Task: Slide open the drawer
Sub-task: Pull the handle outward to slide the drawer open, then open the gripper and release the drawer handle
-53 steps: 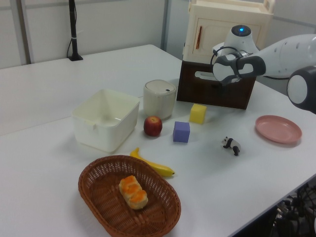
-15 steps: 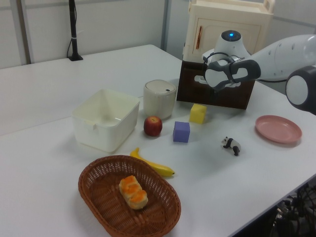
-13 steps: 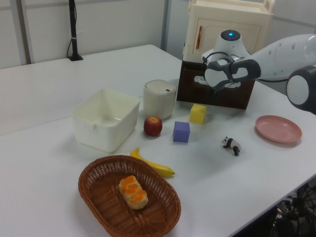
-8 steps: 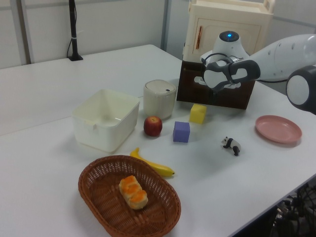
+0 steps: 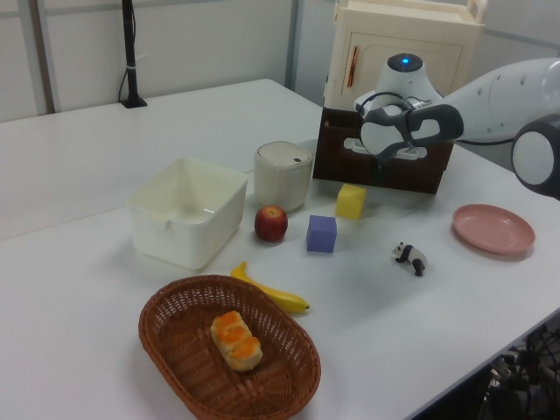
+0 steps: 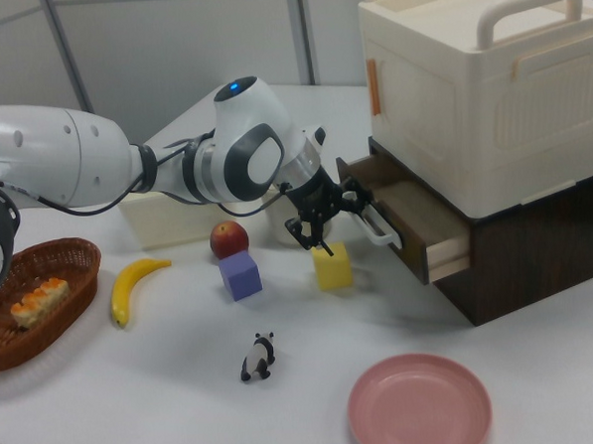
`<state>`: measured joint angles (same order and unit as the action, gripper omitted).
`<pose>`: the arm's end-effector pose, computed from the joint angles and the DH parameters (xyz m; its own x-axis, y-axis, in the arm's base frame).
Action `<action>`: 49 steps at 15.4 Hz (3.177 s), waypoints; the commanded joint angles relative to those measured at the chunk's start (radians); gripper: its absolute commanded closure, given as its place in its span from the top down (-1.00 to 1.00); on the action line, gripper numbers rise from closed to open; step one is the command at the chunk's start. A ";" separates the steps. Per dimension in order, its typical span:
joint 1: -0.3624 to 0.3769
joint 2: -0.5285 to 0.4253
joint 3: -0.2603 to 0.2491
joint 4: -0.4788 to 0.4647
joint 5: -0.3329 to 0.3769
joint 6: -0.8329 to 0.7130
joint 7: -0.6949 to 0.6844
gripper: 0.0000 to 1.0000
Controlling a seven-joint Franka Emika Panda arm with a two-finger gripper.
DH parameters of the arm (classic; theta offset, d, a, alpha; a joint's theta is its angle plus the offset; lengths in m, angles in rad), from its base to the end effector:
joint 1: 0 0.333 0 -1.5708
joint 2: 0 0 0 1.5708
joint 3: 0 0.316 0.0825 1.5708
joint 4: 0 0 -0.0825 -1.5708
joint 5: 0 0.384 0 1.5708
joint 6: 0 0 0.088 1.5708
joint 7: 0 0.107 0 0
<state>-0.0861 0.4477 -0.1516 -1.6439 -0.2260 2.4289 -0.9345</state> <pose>0.6868 -0.1524 0.3939 0.6494 0.7601 -0.0254 0.7034 -0.5876 0.4001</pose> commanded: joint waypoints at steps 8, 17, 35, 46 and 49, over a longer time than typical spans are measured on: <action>0.045 -0.086 0.037 -0.086 -0.018 -0.106 0.002 0.60; 0.051 -0.087 0.056 -0.105 -0.078 -0.120 0.063 0.60; 0.032 -0.086 0.073 -0.085 -0.078 -0.133 0.065 0.71; 0.016 -0.084 0.067 -0.036 -0.072 -0.131 0.066 0.82; 0.009 -0.083 0.064 -0.031 -0.065 -0.136 0.066 0.79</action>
<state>-0.0639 0.3837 -0.0931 -1.6757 -0.3042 2.3125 -0.8591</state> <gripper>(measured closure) 0.088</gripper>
